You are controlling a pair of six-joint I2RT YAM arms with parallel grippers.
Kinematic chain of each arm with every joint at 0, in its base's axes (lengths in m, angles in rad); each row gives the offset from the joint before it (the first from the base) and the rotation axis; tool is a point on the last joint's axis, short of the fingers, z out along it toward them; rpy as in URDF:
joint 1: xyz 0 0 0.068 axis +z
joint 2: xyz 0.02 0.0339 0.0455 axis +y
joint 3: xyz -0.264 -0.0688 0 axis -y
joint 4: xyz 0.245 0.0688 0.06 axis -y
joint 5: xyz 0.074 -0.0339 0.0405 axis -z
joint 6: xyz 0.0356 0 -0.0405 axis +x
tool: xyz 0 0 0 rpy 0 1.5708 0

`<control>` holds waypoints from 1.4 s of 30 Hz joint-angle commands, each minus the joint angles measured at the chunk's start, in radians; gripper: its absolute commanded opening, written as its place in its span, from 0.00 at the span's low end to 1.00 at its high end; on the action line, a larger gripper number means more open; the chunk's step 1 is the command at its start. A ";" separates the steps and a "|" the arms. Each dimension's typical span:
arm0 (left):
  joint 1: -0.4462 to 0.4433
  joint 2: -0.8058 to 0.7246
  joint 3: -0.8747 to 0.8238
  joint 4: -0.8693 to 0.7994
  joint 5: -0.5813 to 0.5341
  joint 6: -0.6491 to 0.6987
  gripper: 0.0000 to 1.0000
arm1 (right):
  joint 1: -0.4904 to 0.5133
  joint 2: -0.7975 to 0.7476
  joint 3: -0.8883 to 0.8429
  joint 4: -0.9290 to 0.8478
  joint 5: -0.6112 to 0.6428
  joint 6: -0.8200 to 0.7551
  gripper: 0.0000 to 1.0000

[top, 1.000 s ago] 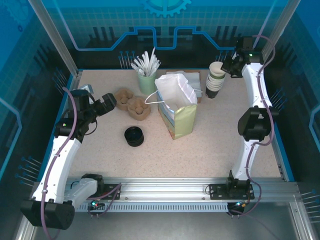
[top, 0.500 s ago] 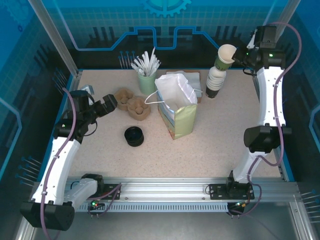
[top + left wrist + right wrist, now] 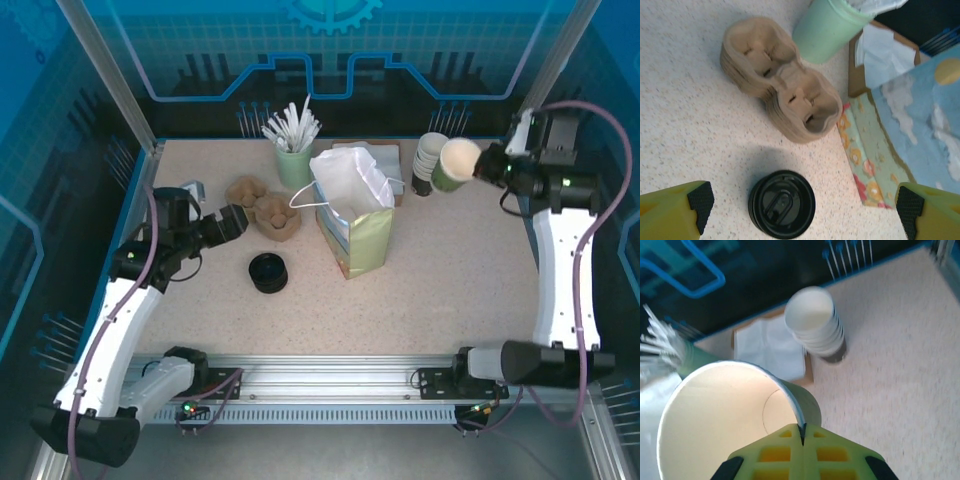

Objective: Pack the takeout coffee

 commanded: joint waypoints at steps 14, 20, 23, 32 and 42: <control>-0.046 0.011 -0.282 0.075 0.051 -0.107 0.94 | 0.187 -0.389 -0.550 0.043 -0.071 0.033 0.00; -0.047 0.039 -0.335 0.124 0.056 -0.150 0.91 | 0.410 -0.497 -0.746 0.185 -0.012 0.112 0.00; -0.050 0.067 -0.346 0.139 0.073 -0.162 0.90 | 0.540 -0.498 -0.814 0.244 0.044 0.170 0.00; -0.065 0.100 -0.378 0.188 0.082 -0.181 0.89 | 0.895 -0.431 -0.901 0.421 0.226 0.312 0.00; -0.084 0.176 -0.371 0.187 0.060 -0.163 0.72 | 1.101 -0.229 -0.848 0.558 0.322 0.373 0.00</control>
